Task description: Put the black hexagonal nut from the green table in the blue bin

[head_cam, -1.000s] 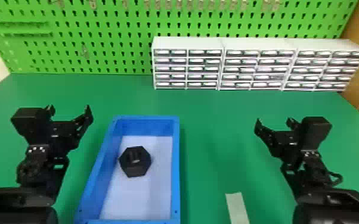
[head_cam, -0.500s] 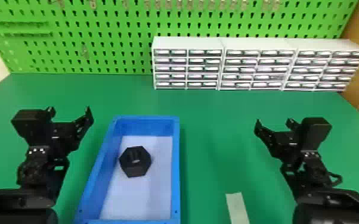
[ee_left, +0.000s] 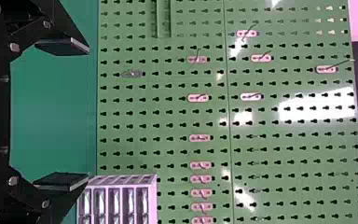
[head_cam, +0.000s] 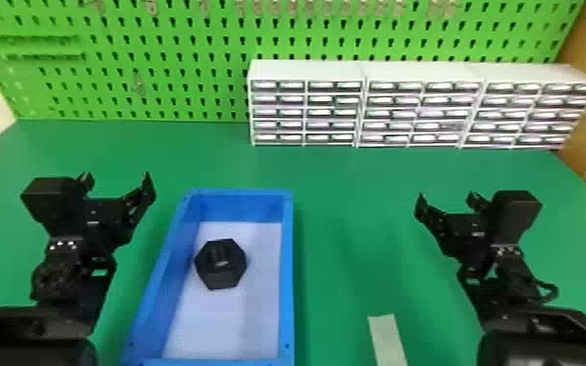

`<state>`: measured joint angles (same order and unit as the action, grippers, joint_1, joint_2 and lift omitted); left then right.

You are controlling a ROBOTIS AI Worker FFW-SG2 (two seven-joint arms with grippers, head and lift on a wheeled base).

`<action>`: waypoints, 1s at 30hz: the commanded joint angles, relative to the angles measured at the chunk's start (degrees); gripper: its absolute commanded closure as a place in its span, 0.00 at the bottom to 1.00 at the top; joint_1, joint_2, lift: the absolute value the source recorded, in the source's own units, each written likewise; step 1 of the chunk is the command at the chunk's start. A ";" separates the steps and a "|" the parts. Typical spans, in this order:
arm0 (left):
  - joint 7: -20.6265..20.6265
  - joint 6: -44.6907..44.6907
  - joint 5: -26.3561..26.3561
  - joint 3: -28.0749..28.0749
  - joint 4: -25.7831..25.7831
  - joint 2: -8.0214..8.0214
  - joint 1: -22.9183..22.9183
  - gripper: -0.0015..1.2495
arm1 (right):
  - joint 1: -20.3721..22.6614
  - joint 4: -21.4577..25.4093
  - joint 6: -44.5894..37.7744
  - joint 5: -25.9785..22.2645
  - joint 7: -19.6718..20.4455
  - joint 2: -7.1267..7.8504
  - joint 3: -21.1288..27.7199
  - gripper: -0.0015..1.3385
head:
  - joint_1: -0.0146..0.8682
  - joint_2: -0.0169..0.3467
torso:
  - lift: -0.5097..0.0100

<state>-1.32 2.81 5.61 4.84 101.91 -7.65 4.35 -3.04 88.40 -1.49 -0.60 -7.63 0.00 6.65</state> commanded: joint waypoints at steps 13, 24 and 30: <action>0.00 0.09 0.19 -0.09 -0.05 0.00 -0.04 0.24 | -0.12 0.01 0.00 -0.02 -0.02 -0.05 0.03 0.22 | 0.79 0.19 | 0.79; 0.00 0.09 -0.16 -0.36 0.04 0.00 -0.04 0.24 | -0.03 0.01 0.00 -0.37 -0.02 -0.05 0.64 0.22 | 0.79 0.19 | 0.79; 0.00 0.09 -0.16 -0.09 0.04 0.00 -0.04 0.24 | 0.05 0.01 0.00 -0.37 -0.02 -0.05 0.47 0.22 | 0.79 0.19 | 0.79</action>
<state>-1.32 2.89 5.46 4.64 101.92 -7.65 4.36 -3.02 88.41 -1.49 -0.99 -7.64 0.00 7.26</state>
